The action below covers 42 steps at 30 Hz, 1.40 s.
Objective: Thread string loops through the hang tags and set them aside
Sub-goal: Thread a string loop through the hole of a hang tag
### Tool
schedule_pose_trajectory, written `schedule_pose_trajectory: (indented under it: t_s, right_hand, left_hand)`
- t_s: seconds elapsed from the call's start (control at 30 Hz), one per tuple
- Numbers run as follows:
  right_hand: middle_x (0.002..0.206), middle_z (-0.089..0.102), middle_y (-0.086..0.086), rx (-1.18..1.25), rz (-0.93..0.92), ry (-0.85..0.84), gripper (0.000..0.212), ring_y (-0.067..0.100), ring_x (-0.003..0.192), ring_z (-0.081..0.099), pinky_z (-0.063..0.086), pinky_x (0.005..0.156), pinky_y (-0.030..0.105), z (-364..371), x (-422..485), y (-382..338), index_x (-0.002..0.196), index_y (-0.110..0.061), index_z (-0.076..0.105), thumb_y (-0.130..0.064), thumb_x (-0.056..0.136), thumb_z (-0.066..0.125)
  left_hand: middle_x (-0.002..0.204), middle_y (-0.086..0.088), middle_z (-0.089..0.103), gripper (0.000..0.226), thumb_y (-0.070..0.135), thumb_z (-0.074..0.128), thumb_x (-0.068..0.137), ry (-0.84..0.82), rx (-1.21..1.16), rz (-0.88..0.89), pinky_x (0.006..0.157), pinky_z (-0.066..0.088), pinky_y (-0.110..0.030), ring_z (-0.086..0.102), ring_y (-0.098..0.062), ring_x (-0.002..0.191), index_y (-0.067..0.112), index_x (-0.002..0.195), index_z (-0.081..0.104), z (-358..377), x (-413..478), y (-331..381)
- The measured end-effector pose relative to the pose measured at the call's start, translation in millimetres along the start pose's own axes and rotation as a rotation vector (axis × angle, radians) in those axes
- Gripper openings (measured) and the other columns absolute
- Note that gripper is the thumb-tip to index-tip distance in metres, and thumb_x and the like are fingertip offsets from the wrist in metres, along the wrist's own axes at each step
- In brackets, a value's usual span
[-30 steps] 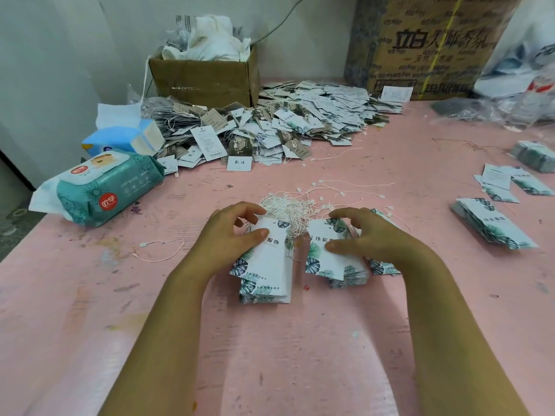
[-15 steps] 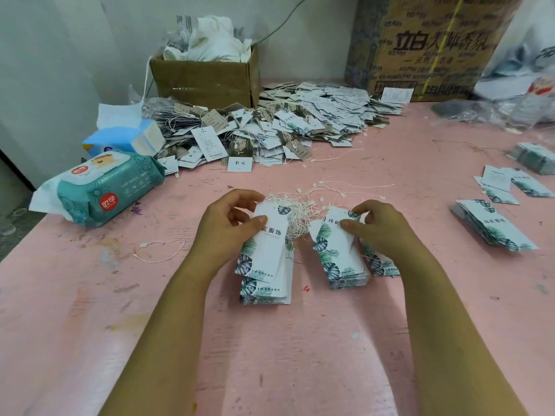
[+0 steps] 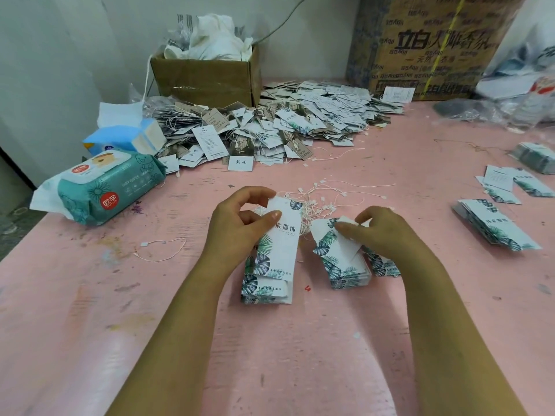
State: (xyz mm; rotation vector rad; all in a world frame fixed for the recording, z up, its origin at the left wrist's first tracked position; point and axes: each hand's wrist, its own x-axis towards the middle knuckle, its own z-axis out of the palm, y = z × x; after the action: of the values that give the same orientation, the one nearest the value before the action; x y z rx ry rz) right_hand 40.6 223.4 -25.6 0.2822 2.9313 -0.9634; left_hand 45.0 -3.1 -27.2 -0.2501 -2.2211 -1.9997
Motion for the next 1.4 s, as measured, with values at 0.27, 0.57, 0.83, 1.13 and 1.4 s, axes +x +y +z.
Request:
schedule_pose_trajectory:
  t_s: [0.27, 0.57, 0.83, 1.13, 1.4]
  right_hand:
    - [0.053, 0.033, 0.000, 0.281, -0.072, 0.285, 0.036, 0.016, 0.054, 0.029, 0.018, 0.049, 0.029, -4.7, 6.6, -2.0, 0.056, -0.013, 0.035, -0.010, 0.091, 0.043]
    - [0.051, 0.047, -0.010, 0.677, -0.389, 0.061, 0.033, 0.003, 0.051, 0.039, 0.031, 0.051, 0.017, 4.0, -14.0, -33.3, 0.061, -0.012, 0.053, -0.010, 0.094, 0.050]
    - [0.057, 0.037, -0.011, 0.536, -0.468, 0.142, 0.014, 0.005, 0.055, 0.033, 0.028, 0.054, 0.022, 21.8, -12.6, -38.4, 0.076, -0.019, 0.055, -0.020, 0.087, 0.062]
    - [0.061, 0.052, 0.001, 0.648, -0.406, 0.045, 0.026, 0.013, 0.061, 0.043, 0.036, 0.060, 0.028, 17.8, -17.9, -41.9, 0.066, -0.018, 0.059, -0.007, 0.089, 0.057]
    - [0.053, 0.048, -0.016, 0.700, -0.508, 0.074, 0.027, 0.002, 0.054, 0.039, 0.031, 0.055, 0.018, 23.0, -14.3, -40.4, 0.088, -0.017, 0.058, 0.002, 0.095, 0.041]
  left_hand:
    - [0.091, 0.012, 0.063, 0.030, 0.003, 0.062, 0.086, 0.026, -0.035, -0.012, 0.066, 0.051, -0.032, 0.061, -0.021, 0.070, 0.033, 0.089, 0.066, 2.1, 0.7, 1.2]
    - [0.081, 0.018, 0.068, 0.010, 0.032, 0.062, 0.080, -0.055, -0.111, 0.003, 0.049, 0.048, -0.018, 0.065, -0.005, 0.065, 0.029, 0.088, 0.066, 13.7, -7.1, 10.9]
    - [0.092, 0.009, 0.065, 0.029, 0.005, 0.072, 0.078, -0.078, -0.056, 0.025, 0.062, 0.055, -0.027, 0.066, -0.013, 0.065, 0.031, 0.089, 0.065, 19.3, -9.2, 9.4]
    - [0.086, 0.008, 0.055, 0.039, -0.001, 0.068, 0.079, -0.105, -0.109, 0.014, 0.055, 0.048, -0.017, 0.061, -0.004, 0.059, 0.034, 0.095, 0.063, 19.3, -8.0, 10.6]
    - [0.077, 0.003, 0.073, 0.017, 0.001, 0.067, 0.079, -0.082, -0.231, -0.080, 0.061, 0.056, -0.023, 0.069, -0.011, 0.073, 0.016, 0.086, 0.069, 20.3, -6.7, 8.1]
